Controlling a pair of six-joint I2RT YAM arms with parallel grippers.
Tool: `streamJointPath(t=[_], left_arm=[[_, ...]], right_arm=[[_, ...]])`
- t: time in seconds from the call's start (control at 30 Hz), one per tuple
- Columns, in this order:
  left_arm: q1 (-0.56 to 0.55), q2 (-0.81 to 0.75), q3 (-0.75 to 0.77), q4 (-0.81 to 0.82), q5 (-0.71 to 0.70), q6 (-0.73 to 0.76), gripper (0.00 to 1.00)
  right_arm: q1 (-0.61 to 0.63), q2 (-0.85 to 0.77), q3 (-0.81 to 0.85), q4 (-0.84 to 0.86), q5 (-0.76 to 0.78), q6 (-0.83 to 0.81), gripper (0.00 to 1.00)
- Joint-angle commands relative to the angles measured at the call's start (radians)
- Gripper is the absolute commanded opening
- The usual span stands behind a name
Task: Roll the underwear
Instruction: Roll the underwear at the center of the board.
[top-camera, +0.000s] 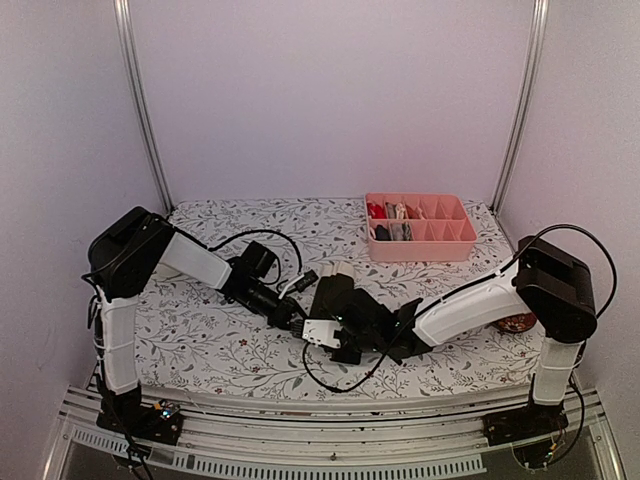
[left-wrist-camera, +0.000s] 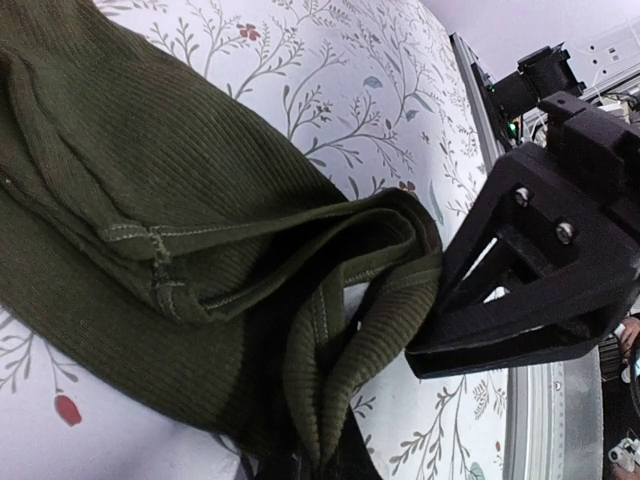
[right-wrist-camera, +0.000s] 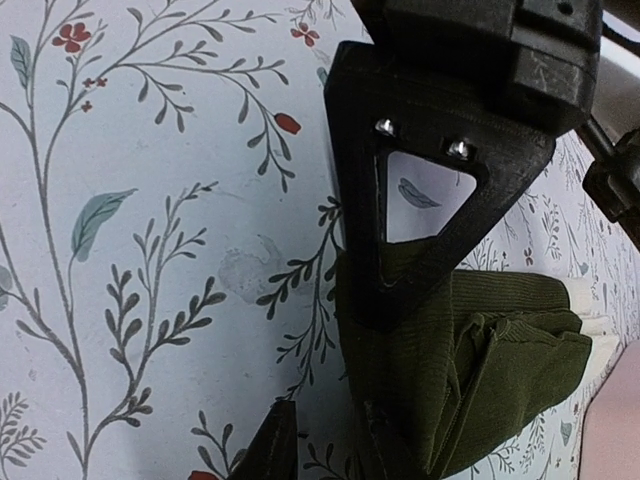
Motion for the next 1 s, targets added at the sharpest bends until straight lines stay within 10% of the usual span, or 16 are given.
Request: streamJointPath(t=[0.0,0.97], left_arm=[[-0.020,0.031,-0.022,-0.046,-0.092,0.015,0.00],[-0.022,0.035,-0.019,-0.056,-0.086,0.022,0.00]], right_arm=[[0.004,0.036,0.024,-0.001,0.096,-0.001,0.25],[0.018,0.032,-0.019,0.082,0.156,-0.063,0.54]])
